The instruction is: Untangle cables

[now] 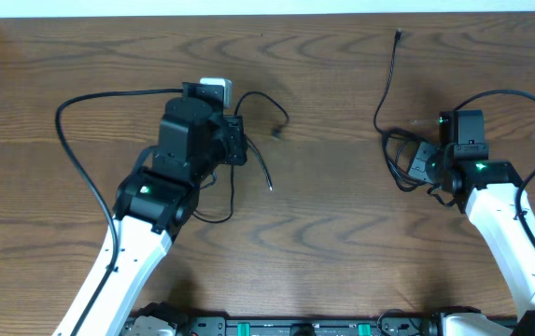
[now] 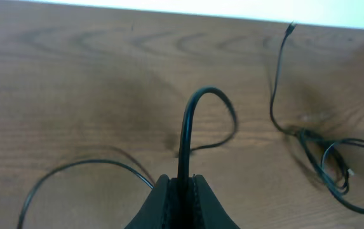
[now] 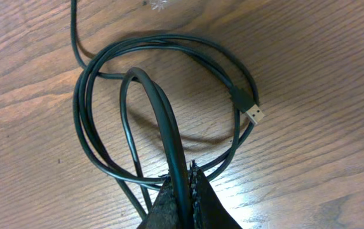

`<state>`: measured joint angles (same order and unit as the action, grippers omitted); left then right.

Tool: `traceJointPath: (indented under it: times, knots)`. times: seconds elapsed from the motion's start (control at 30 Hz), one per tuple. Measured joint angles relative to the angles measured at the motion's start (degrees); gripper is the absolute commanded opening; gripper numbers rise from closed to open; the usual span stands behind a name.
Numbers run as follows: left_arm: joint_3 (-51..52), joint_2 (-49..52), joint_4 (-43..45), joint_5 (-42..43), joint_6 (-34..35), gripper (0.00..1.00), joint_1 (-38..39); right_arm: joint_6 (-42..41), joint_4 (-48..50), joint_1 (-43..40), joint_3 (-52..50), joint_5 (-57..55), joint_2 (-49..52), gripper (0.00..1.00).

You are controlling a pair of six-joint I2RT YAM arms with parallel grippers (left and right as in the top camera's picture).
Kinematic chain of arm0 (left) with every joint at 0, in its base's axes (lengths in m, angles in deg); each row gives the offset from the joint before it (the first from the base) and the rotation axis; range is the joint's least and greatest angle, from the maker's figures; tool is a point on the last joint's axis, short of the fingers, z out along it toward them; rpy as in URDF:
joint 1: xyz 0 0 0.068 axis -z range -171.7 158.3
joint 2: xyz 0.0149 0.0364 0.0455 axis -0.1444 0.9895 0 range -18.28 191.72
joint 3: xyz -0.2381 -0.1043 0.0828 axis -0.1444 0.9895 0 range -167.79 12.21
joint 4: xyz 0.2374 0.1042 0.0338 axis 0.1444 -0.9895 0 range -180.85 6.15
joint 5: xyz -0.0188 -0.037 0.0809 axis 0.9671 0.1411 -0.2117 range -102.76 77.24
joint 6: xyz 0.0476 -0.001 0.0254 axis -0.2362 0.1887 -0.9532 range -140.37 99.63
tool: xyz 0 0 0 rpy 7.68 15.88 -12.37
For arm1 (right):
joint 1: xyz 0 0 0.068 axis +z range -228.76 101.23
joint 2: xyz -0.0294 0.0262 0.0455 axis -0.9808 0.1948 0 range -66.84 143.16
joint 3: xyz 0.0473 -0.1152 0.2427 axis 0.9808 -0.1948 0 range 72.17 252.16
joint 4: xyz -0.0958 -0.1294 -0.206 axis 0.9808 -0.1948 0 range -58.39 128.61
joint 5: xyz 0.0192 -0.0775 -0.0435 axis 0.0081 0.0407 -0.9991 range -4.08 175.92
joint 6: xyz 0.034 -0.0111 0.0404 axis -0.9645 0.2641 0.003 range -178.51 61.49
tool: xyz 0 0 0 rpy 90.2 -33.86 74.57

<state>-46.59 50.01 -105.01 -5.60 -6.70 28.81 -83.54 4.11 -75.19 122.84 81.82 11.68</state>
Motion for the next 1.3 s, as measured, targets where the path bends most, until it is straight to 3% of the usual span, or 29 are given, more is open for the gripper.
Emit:
traceJointPath:
  times: [0.27,0.37,0.53,0.7,0.8,1.03,1.07,1.23,1.27,1.3]
  knots:
    - [0.0,3.6,-0.5,0.5,2.4,0.08,0.0,-0.1,0.2,0.0,0.0,0.7,0.0,0.07]
    - [0.0,4.2,-0.5,3.0,2.8,0.08,0.0,0.6,1.8,0.0,0.0,0.1,0.0,0.14]
    - [0.0,5.6,-0.5,6.5,2.9,0.08,0.0,1.9,2.9,0.0,1.0,-0.6,-0.1,0.29]
    - [0.0,8.2,-0.5,8.0,3.9,0.08,0.0,2.6,2.8,0.0,3.3,0.0,-1.9,0.51]
    - [0.0,9.5,-0.5,8.0,4.6,0.08,0.0,2.6,1.7,0.0,3.6,2.9,-2.3,0.82]
    - [0.0,11.1,-0.5,8.0,5.0,0.09,0.0,-0.9,0.8,1.2,3.6,10.3,-2.3,0.91]
    - [0.0,11.1,-0.5,8.1,5.1,0.14,0.0,-2.1,0.8,1.6,3.6,10.9,-2.3,0.92]
    - [0.0,11.1,-0.6,8.3,5.8,0.75,0.0,-6.2,1.1,4.5,3.6,12.4,-2.3,0.94]
    - [0.0,11.1,-0.6,8.3,5.8,0.98,0.0,-6.5,1.1,5.1,3.6,12.5,-2.3,0.94]
    - [0.0,11.1,-0.9,8.3,6.1,0.98,0.0,-6.9,1.1,5.7,3.6,12.7,-2.3,0.94]
